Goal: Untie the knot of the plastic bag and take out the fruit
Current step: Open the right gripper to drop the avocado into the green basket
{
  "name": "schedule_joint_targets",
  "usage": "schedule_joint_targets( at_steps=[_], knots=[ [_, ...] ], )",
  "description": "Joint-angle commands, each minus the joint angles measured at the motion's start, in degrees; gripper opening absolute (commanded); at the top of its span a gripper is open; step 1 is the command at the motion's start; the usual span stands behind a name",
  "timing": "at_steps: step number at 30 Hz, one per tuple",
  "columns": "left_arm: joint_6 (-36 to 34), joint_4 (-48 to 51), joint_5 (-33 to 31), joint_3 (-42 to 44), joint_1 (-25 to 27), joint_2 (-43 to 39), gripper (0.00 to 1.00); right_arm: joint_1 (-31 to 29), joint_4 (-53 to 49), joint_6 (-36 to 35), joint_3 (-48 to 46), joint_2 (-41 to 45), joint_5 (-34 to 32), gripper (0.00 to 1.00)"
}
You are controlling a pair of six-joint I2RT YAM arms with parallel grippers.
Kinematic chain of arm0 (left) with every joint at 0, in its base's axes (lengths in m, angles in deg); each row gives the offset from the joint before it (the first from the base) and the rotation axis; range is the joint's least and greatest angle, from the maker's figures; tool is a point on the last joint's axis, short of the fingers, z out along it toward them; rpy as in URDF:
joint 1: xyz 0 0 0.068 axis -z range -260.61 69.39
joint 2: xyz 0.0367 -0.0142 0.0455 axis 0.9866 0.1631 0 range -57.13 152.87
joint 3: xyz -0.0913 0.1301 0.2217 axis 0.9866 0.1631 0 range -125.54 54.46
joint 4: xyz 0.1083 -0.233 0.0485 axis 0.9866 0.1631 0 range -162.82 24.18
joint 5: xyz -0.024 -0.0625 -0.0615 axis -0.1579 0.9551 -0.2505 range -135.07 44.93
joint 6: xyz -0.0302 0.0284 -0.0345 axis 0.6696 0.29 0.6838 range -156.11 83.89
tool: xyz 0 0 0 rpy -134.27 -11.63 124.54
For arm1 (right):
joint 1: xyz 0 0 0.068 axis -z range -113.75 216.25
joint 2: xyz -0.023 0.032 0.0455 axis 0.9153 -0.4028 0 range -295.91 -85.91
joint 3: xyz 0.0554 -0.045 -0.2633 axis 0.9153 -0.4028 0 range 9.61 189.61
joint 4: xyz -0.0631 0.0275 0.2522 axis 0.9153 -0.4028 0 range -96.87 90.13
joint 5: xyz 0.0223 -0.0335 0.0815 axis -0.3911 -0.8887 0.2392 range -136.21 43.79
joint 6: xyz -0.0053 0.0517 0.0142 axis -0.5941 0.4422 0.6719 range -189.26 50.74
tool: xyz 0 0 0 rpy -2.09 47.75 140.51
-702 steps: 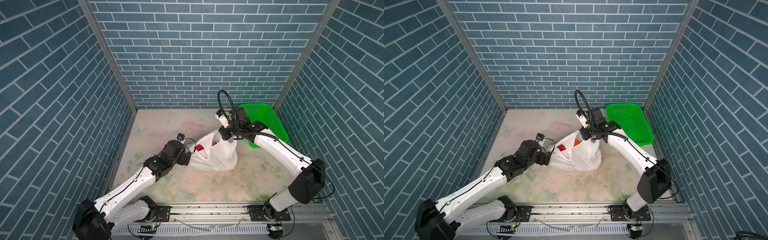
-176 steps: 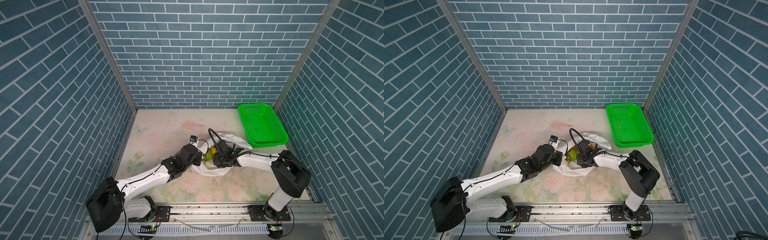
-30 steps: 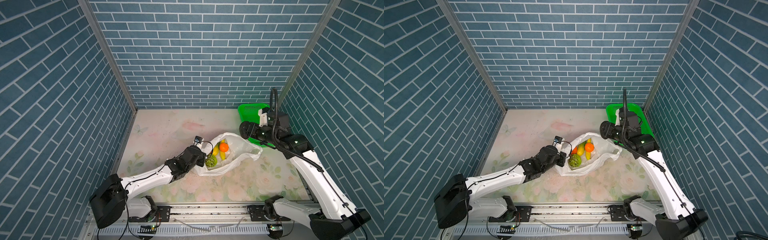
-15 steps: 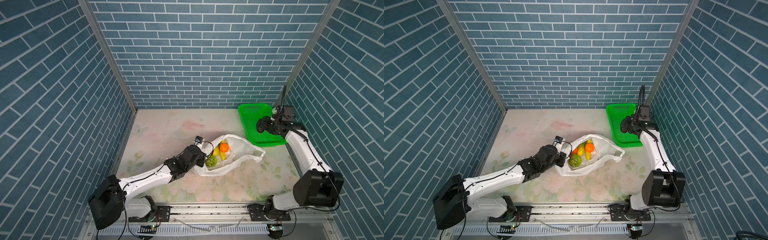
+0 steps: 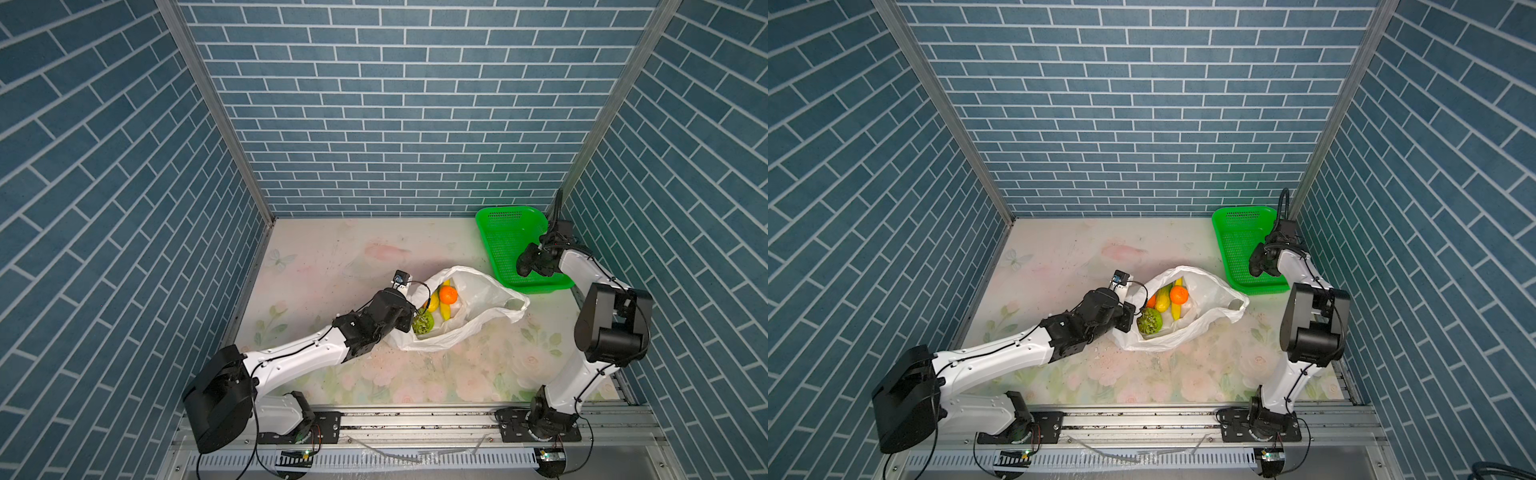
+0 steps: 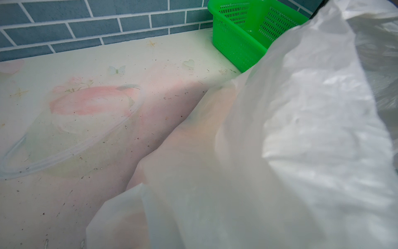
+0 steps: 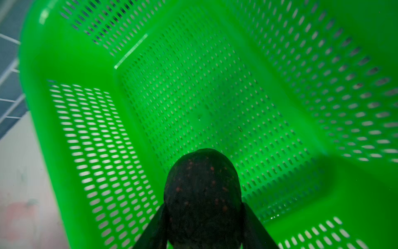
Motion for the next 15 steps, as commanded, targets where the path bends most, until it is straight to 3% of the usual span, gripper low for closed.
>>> schedule_joint_targets(
  at_steps=[1,5,7,15],
  knots=[
    [-0.5,-0.9,-2.4,-1.1,1.0,1.2,0.0,0.0,-1.1,-1.8,5.0,-2.5,-0.2,0.48],
    [0.6,-1.3,-3.7,-0.9,1.6,1.1,0.0,0.0,-4.3,-2.1,8.3,-4.9,-1.1,0.66],
    [0.5,-1.4,-3.8,-1.1,1.7,1.2,0.0,0.0,-5.5,-2.2,9.4,-5.1,-1.3,0.71],
    [0.2,0.8,-3.8,-1.9,1.8,0.5,0.0,-1.7,-9.2,-2.1,9.8,1.2,1.2,0.72]
  ],
)
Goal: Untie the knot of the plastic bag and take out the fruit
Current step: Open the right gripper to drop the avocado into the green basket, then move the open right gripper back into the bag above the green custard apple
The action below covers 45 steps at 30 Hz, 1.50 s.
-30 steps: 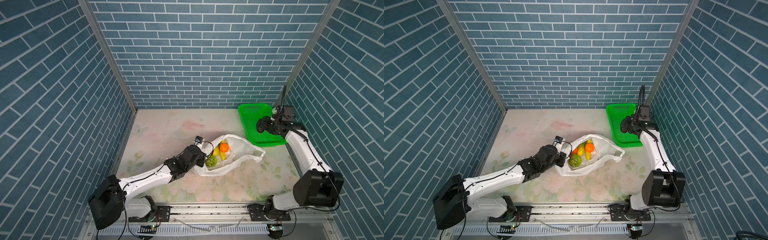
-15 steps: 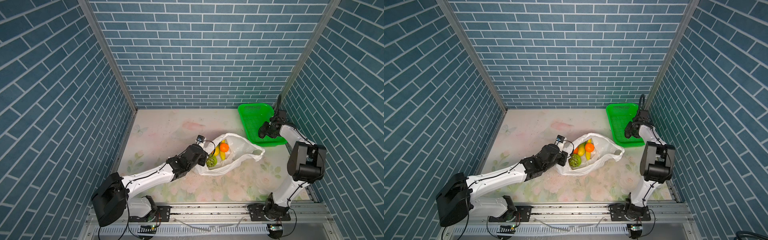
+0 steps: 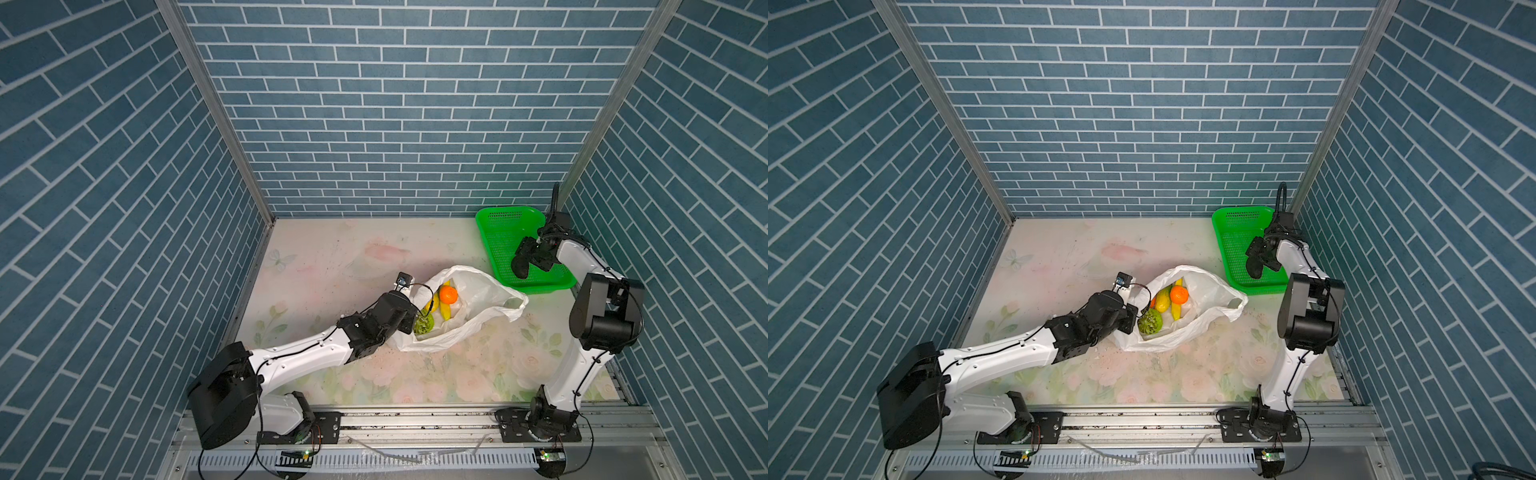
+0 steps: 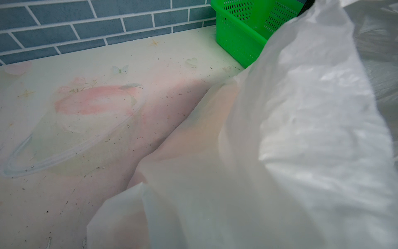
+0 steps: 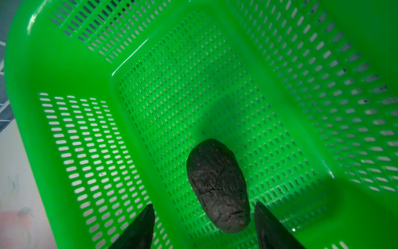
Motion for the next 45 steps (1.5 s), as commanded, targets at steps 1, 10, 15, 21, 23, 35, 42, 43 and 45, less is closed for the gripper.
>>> schedule_joint_targets(
  at_steps=[1,10,15,21,23,35,42,43,45],
  knots=[
    [0.1,1.4,-1.4,-1.3,0.5,-0.8,0.0,-1.8,-3.7,-0.9,0.2,7.1,2.9,0.72],
    [1.2,4.9,-2.8,-1.0,0.9,-3.3,0.0,-13.6,-14.3,-2.7,-4.1,27.9,12.5,0.76],
    [1.6,5.7,-3.0,-1.4,0.9,-3.4,0.0,-22.9,-20.2,-2.3,-6.6,36.6,13.1,0.79],
    [2.6,6.5,-4.2,-1.7,0.9,-4.1,0.0,-33.4,-21.3,0.1,-11.8,46.4,11.0,0.79],
    [2.9,6.4,-4.5,-1.7,0.9,-4.5,0.0,-37.4,-20.4,0.0,-14.0,48.4,9.5,0.79],
    [4.0,5.3,-4.0,-1.9,0.9,-4.3,0.0,-52.5,-2.9,-5.7,-33.2,44.8,0.2,0.76],
    [4.8,4.5,-4.0,-1.4,0.9,-4.3,0.0,-53.3,3.1,-10.2,-38.0,39.5,-5.7,0.74],
    [4.8,4.5,-4.0,-1.4,0.9,-4.3,0.0,-53.3,3.5,-10.4,-38.3,39.2,-6.5,0.74],
    [4.8,4.4,-4.0,-1.4,0.9,-4.2,0.0,-53.3,4.6,-10.7,-38.8,39.0,-7.3,0.74]
  ],
)
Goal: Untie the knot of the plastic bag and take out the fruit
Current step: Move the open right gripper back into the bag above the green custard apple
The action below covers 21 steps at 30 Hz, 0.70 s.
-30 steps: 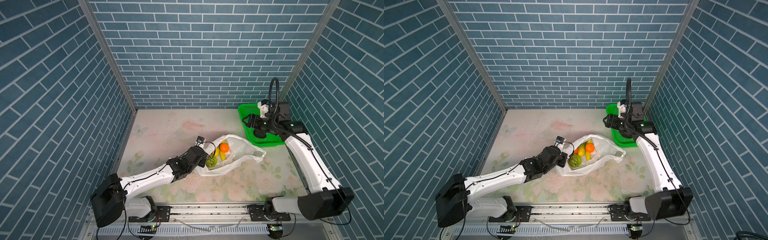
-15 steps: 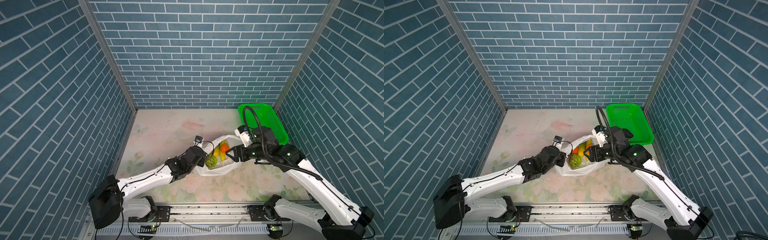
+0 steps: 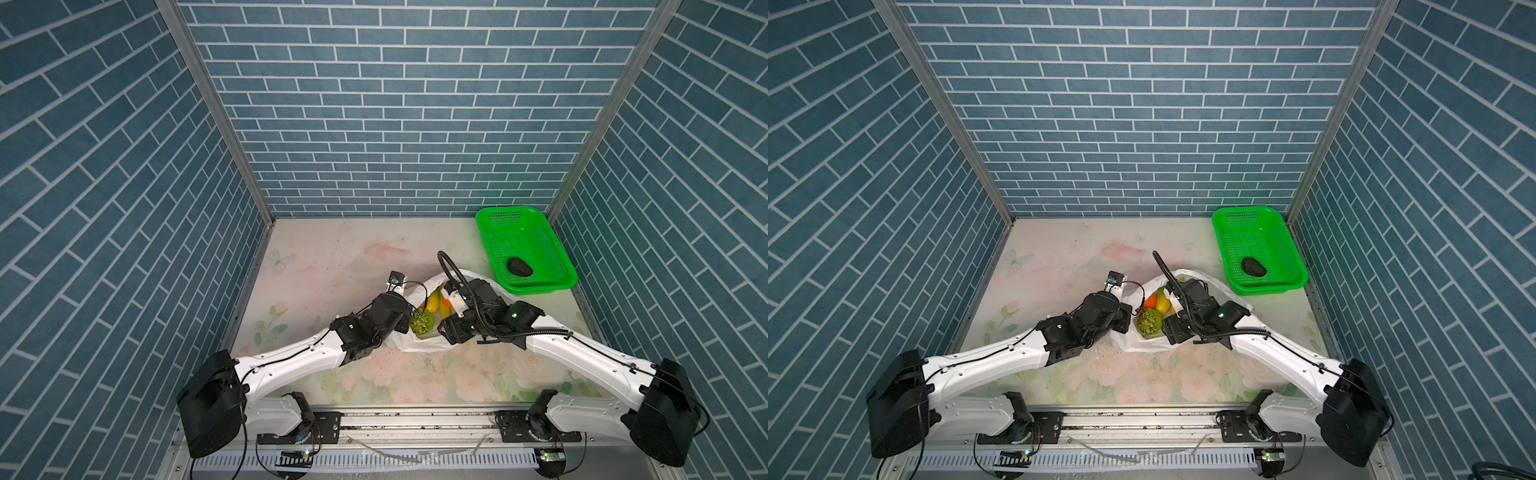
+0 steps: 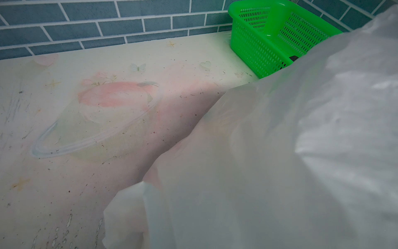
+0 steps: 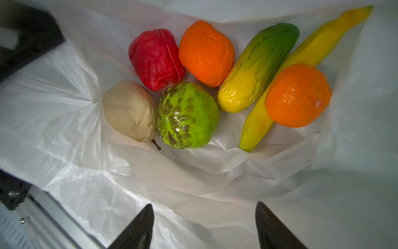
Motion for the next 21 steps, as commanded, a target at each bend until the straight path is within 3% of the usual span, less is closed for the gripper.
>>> schedule_joint_targets(
  at_steps=[1,11,21],
  knots=[
    [0.4,-1.1,-0.3,-0.9,0.3,-0.3,0.0,-0.4,4.4,-3.1,-1.8,-0.1,-4.0,0.74],
    [1.0,-1.4,-0.3,-1.0,0.5,0.5,0.0,-0.5,6.6,-1.3,-2.8,-6.5,-1.2,0.73],
    [2.2,0.7,0.0,-0.4,0.8,-0.4,0.0,-1.4,4.7,2.1,-11.8,-1.5,1.2,0.72]
  ],
)
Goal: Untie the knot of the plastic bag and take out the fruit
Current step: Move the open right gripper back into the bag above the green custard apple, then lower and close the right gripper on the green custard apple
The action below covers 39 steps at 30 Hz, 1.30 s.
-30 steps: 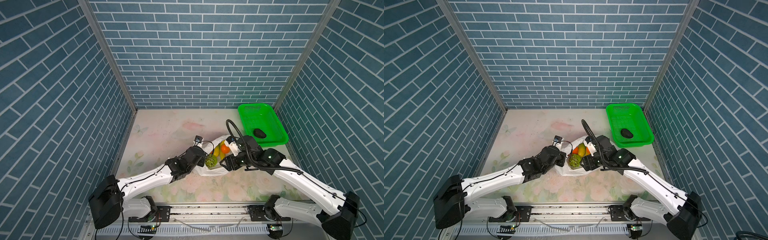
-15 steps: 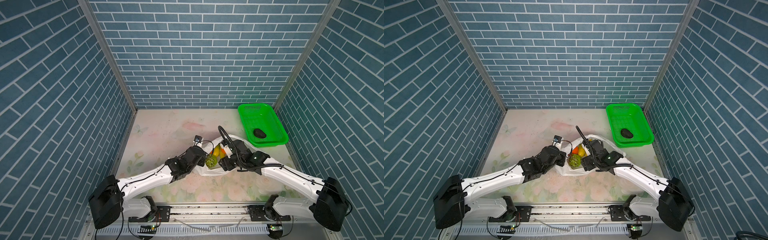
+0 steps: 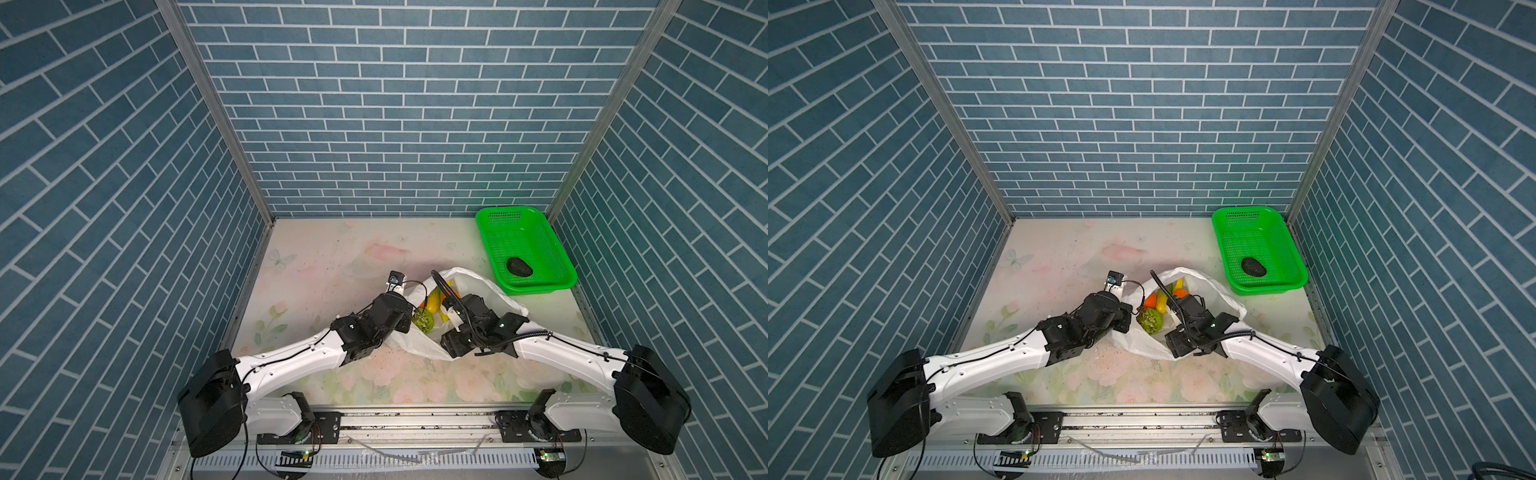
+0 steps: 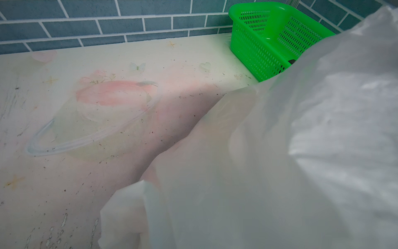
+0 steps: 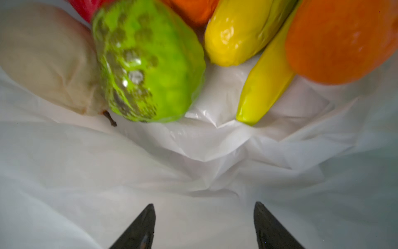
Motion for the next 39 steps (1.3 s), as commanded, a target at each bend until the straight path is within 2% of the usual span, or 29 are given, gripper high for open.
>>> schedule_joint_targets(
  at_steps=[1,8,9,16,25,30,35,39],
  knots=[
    [0.8,1.3,-0.1,-0.5,0.8,-0.7,0.0,-0.5,-1.5,1.8,-2.0,1.5,1.3,0.72],
    [1.0,3.8,0.4,-0.5,1.9,-1.4,0.0,-0.5,2.3,3.7,2.9,0.1,2.0,0.74],
    [1.0,4.3,0.2,-0.4,2.0,-1.8,0.0,-0.5,3.4,4.3,4.2,-0.5,3.7,0.75],
    [1.0,6.7,-0.6,0.5,2.1,-3.9,0.0,-0.6,12.4,9.4,9.3,-7.6,5.8,0.75],
    [1.4,4.5,-1.6,0.6,2.1,-2.7,0.0,-0.5,22.1,14.0,10.4,-15.0,6.0,0.83],
    [1.8,3.2,-2.0,0.7,2.2,-2.0,0.0,-0.9,22.9,15.8,10.2,-17.9,6.4,0.83],
    [1.9,2.6,-2.6,1.1,2.2,-1.9,0.0,-1.6,22.0,16.6,10.3,-20.5,6.1,0.81],
    [1.9,1.8,-3.1,1.5,2.1,-1.8,0.0,-1.9,20.8,16.3,10.4,-21.3,4.9,0.74]
  ],
)
